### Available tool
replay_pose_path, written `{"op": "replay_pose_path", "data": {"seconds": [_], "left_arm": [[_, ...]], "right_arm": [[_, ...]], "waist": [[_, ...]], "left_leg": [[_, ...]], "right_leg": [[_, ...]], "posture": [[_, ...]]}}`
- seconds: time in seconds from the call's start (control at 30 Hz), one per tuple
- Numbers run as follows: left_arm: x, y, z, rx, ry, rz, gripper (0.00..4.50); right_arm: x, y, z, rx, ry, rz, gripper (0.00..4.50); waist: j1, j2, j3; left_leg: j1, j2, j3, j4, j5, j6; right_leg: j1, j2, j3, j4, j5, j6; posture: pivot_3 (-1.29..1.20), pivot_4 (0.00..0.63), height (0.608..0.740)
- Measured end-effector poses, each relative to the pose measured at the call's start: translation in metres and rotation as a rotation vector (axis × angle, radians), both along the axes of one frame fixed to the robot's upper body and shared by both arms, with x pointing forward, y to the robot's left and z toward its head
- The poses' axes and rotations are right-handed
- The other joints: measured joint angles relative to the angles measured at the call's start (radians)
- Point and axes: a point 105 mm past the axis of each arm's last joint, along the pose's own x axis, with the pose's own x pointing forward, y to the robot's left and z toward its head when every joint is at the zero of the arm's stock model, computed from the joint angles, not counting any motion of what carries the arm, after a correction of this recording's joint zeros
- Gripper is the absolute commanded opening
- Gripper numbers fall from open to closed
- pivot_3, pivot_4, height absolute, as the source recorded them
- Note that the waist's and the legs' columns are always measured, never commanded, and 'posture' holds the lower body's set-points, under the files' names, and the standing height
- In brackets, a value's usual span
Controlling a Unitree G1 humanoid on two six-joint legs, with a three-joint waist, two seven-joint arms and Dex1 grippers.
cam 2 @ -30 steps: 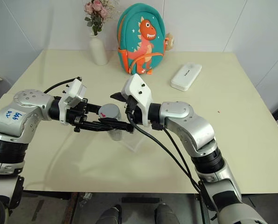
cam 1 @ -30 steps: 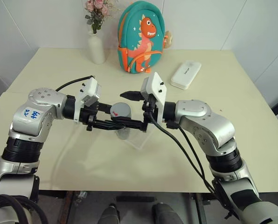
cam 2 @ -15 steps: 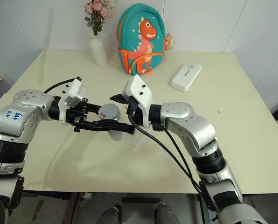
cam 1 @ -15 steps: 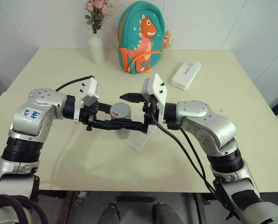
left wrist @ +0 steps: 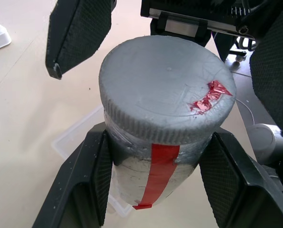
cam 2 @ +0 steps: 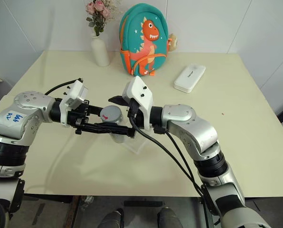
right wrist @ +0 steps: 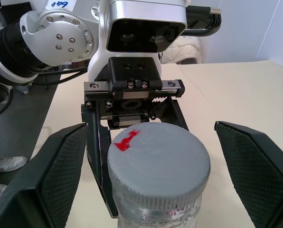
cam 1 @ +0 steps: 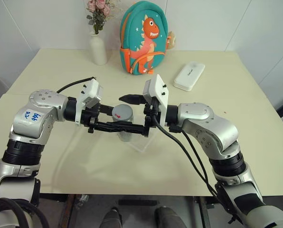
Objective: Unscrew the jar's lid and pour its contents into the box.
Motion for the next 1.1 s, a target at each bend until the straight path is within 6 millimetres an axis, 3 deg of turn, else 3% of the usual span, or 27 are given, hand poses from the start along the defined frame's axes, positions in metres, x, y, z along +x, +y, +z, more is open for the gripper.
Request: {"op": "replay_pose_path", "data": {"seconds": [0.2, 0.3, 0.43, 1.1], "left_arm": [[0.000, 0.000, 0.000, 0.000, 0.000, 0.000, 2.39], [0.000, 0.000, 0.000, 0.000, -0.001, 0.000, 2.39], [0.000, 0.000, 0.000, 0.001, -0.002, -0.003, 2.39], [0.001, 0.000, 0.008, -0.003, -0.013, -0.005, 2.39]], "right_arm": [[0.000, 0.000, 0.000, -0.003, 0.000, 0.004, 4.45], [0.000, 0.000, -0.001, -0.003, 0.001, 0.005, 3.87], [0.001, 0.000, -0.002, -0.007, 0.002, 0.001, 2.57], [0.006, 0.002, 0.009, -0.027, -0.024, 0.045, 2.57]], "waist": [[0.000, 0.000, 0.000], [0.000, 0.000, 0.000], [0.000, 0.000, 0.000], [0.000, 0.000, 0.000]], "left_leg": [[0.000, 0.000, 0.000, 0.000, 0.000, 0.000], [0.000, 0.000, 0.000, 0.000, 0.000, 0.000], [0.000, 0.000, 0.000, 0.000, 0.000, 0.000], [0.000, 0.000, 0.000, 0.000, 0.000, 0.000]], "right_leg": [[0.000, 0.000, 0.000, 0.000, 0.000, 0.000], [0.000, 0.000, 0.000, 0.000, 0.000, 0.000], [0.000, 0.000, 0.000, 0.000, 0.000, 0.000], [0.000, 0.000, 0.000, 0.000, 0.000, 0.000]], "posture": [[0.00, 0.150, 0.740], [0.00, 0.150, 0.740], [0.00, 0.150, 0.740], [0.00, 0.150, 0.740]]}}
